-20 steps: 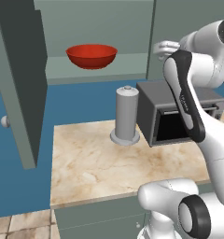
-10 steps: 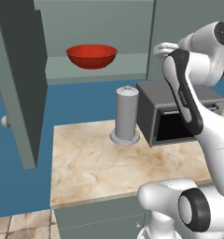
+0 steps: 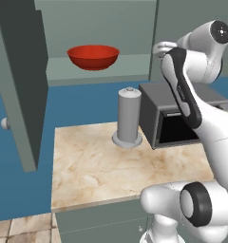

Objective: Move the bowls from the cabinet to the plates on the dining table.

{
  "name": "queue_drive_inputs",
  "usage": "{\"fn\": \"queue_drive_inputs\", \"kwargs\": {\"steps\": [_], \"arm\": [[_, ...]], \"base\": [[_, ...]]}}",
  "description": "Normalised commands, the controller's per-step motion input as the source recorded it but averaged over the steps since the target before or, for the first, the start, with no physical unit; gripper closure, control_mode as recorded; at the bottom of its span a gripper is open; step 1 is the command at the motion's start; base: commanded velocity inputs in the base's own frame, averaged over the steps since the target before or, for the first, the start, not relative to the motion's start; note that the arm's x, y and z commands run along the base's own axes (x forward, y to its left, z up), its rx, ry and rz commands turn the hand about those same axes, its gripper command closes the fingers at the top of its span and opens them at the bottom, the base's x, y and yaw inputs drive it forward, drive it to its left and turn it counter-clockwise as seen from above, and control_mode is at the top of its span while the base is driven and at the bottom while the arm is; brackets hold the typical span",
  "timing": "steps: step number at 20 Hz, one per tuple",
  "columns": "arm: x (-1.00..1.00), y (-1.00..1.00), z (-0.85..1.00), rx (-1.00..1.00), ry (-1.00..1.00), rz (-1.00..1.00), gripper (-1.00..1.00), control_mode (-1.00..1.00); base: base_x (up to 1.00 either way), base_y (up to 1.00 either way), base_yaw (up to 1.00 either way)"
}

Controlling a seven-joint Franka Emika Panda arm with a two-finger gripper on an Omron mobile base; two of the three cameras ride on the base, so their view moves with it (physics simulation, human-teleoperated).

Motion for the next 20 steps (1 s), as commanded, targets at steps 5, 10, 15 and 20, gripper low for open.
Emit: {"fn": "queue_drive_inputs", "kwargs": {"steps": [5,10,15,20], "arm": [[0.24,0.0,-0.09,0.0,0.0,0.0,-1.0,-1.0],[0.18,0.0,-0.1,0.0,0.0,0.0,-1.0,-1.0],[0.15,0.0,-0.03,0.0,0.0,0.0,-1.0,-1.0],[0.12,0.0,-0.02,0.0,0.01,0.0,-1.0,-1.0]], "base": [[0.0,0.0,0.0],[0.0,0.0,0.0],[0.0,0.0,0.0],[0.0,0.0,0.0]]}}
